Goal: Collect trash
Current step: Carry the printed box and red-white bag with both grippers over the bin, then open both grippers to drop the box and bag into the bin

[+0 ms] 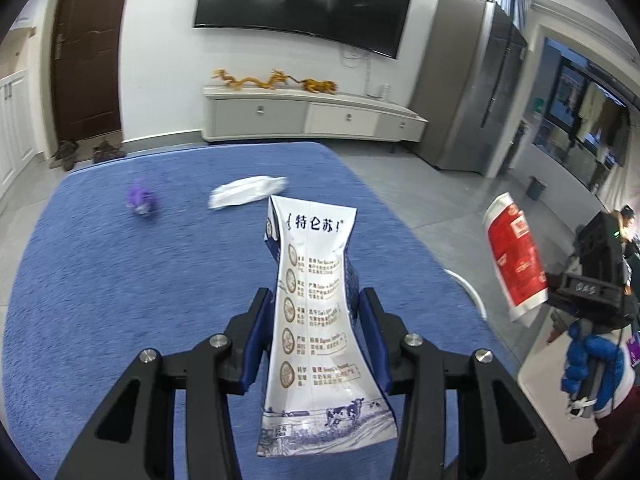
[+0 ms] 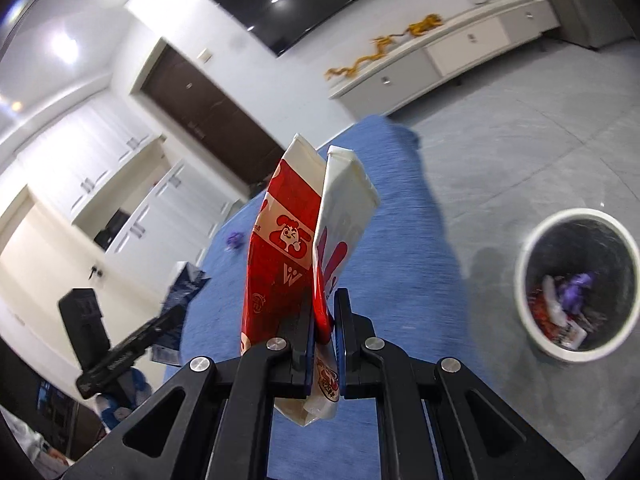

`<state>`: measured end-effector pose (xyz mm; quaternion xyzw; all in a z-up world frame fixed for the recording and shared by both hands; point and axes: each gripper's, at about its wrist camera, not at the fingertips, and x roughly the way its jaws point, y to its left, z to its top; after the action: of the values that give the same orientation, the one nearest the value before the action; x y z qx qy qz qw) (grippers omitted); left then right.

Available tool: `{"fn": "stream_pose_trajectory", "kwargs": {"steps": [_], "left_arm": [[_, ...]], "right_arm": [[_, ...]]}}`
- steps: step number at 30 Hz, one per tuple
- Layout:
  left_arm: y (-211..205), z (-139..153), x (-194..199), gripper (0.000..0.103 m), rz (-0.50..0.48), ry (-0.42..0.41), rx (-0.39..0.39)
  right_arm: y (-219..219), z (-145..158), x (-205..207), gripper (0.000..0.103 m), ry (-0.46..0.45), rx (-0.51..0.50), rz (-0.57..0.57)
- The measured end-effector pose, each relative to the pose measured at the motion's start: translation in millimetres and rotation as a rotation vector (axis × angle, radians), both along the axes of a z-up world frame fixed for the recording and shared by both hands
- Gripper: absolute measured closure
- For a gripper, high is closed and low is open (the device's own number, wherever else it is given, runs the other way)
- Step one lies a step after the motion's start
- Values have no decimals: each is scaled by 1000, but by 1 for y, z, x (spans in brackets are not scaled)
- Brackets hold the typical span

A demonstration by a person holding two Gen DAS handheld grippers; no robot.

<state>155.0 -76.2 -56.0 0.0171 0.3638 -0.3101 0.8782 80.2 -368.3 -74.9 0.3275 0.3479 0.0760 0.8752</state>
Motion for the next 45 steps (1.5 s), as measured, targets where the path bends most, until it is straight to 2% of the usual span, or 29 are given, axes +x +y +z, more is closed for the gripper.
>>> {"fn": "stream_pose_trajectory", "kwargs": {"steps": [9, 19, 28, 34, 39, 42, 44, 45], "left_arm": [[-88, 7, -5, 61, -121, 19, 35], [-203, 1, -13, 61, -246, 22, 119], [-302, -29, -17, 61, -336, 61, 206], [-342, -47, -15, 61, -358, 69, 254], [-372, -66, -5, 60, -356, 117, 263], [-389, -79, 3, 59, -348, 156, 249], [-395, -85, 7, 50, -346, 169, 244], [-396, -87, 9, 45, -343, 172, 236]], "right_arm": [[-64, -33, -34, 94, 29, 56, -118], [-124, -75, -52, 94, 62, 115, -216], [-174, -108, -61, 93, 128, 107, -306], [-202, -122, -54, 92, 162, 79, -349], [-218, -135, -42, 91, 196, 66, -372], [-225, -143, -36, 86, 218, 49, -387], [-231, -149, -33, 64, 235, 42, -395], [-233, -151, -32, 60, 242, 36, -400]]}}
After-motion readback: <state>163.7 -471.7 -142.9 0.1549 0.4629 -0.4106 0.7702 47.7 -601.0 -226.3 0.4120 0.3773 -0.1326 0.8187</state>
